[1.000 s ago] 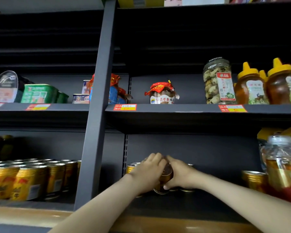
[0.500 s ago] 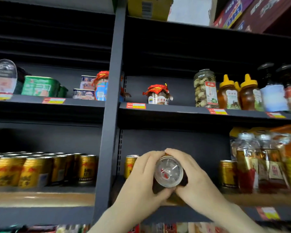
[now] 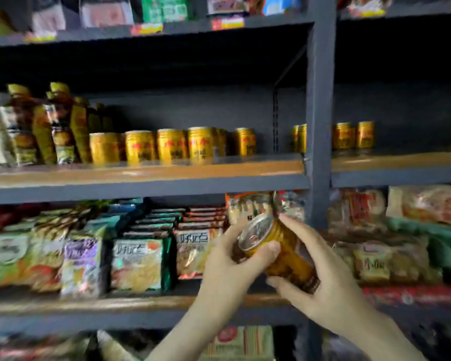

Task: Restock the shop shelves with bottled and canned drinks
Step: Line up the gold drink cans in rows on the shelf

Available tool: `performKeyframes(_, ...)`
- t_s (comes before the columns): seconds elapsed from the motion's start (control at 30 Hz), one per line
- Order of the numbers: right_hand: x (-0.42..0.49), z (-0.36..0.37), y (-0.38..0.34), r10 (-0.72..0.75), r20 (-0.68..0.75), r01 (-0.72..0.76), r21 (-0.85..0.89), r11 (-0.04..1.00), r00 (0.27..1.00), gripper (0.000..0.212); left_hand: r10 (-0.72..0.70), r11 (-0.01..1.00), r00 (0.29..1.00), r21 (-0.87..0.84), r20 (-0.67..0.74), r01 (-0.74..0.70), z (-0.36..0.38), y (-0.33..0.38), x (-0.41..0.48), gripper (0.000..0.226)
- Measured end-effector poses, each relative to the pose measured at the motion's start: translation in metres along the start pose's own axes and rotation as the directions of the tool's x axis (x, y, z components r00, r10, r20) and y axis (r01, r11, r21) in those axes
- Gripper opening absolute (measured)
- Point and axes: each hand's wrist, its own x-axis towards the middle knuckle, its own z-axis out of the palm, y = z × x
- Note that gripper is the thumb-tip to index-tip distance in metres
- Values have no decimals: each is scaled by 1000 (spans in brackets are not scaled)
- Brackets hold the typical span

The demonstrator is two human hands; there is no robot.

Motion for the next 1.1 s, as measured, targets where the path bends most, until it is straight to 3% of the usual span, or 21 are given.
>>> performKeyframes(0.07,-14,32,2,95,15,-96,71,993,995,69,-330,923,944,-212,-9,320,-19,-23,-10,46)
performKeyframes(0.2,-43,92,8,257,49,-261,234,936,965,68,-662,682,750,-416,-3,601,-46,-70,-32,57)
performKeyframes(0.43,-100,159,21,348,262,-418,301,857,900,78,-885,313,450,-562,121,766,-71,-146,-95,52)
performKeyframes(0.57,-115,168,32,396,343,-499,304,811,852,57,-948,274,311,-326,67,905,-69,-179,-120,68)
performKeyframes(0.6,-118,168,34,406,367,-520,305,798,837,55,-943,323,332,-218,7,921,-70,-186,-126,67)
performKeyframes(0.63,-120,169,36,412,392,-537,301,788,823,54,-904,423,417,-61,-89,904,-72,-191,-132,58)
performKeyframes(0.7,-126,171,38,429,447,-579,282,765,785,57,-665,669,721,272,-197,692,-84,-191,-143,38)
performKeyframes(0.73,-129,172,38,436,466,-592,269,760,770,60,-555,751,822,349,-125,560,-89,-188,-148,47)
performKeyframes(0.77,-131,174,37,444,476,-603,258,755,759,63,-505,791,863,396,-10,467,-92,-186,-153,58)
performKeyframes(0.83,-135,176,32,469,496,-632,234,738,731,70,-466,812,868,472,170,343,-91,-181,-160,75)
performKeyframes(0.87,-136,178,30,480,509,-650,229,724,714,75,-453,797,873,520,180,306,-88,-179,-164,79)
performKeyframes(0.97,-137,180,27,499,573,-728,281,625,650,93,-429,762,903,542,13,355,-82,-179,-168,76)
performKeyframes(1.03,-139,177,30,461,644,-768,338,544,610,98,-517,776,855,397,-45,490,-82,-178,-169,68)
performKeyframes(1.1,-143,172,33,383,732,-798,362,481,563,98,-669,732,741,115,-60,671,-83,-178,-169,67)
